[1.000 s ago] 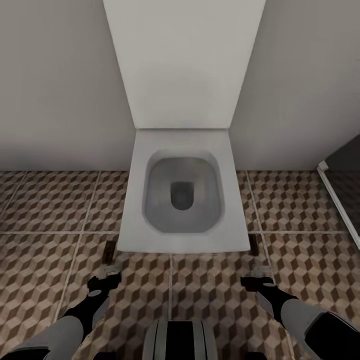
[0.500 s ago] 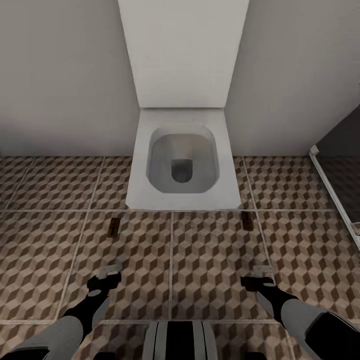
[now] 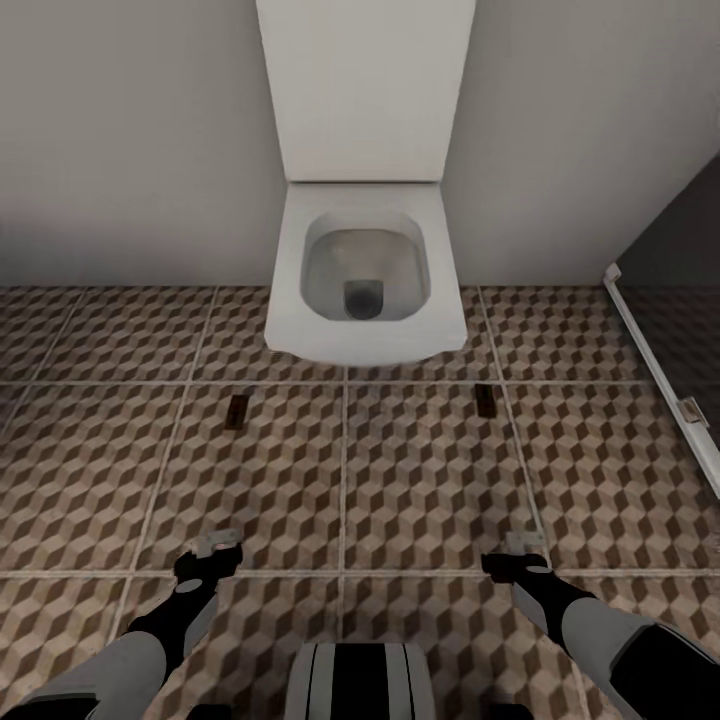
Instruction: Take the four mousetraps from the cabinet in the bathroom and place them on the bathroom floor. Make sure all four end up on the same floor surface, and ensure that at least two of them are either under or directly next to the same bathroom sink.
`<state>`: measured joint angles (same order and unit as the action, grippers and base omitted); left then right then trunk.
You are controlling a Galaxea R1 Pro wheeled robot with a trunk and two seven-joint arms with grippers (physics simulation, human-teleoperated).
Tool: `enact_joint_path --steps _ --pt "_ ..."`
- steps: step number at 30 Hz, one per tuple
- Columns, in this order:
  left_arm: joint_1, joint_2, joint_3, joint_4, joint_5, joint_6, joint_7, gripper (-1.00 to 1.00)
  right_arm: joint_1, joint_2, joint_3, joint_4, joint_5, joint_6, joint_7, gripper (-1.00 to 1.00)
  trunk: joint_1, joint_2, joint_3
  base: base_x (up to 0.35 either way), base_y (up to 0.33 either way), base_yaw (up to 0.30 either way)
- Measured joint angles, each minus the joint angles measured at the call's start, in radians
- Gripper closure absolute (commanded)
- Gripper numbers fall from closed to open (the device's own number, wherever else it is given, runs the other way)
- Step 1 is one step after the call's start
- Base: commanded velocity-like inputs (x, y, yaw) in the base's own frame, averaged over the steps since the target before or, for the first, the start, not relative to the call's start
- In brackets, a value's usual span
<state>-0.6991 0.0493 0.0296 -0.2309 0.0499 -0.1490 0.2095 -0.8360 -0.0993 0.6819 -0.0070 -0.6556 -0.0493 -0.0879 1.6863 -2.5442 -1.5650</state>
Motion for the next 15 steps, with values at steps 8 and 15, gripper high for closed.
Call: enact_joint_path --steps 8,15 --pt "0.000 -0.001 -0.001 0.000 0.000 0.000 -0.001 -1.00 0.000 0.001 0.000 0.000 0.000 0.000 0.000 -1.00 0.000 0.000 0.000 -0.346 0.000 0.000" --pt "0.000 -0.003 -0.001 0.000 0.000 0.000 -0.001 -1.00 0.000 0.001 0.000 0.000 0.000 0.000 0.000 -1.00 0.000 0.000 0.000 -0.346 0.000 0.000"
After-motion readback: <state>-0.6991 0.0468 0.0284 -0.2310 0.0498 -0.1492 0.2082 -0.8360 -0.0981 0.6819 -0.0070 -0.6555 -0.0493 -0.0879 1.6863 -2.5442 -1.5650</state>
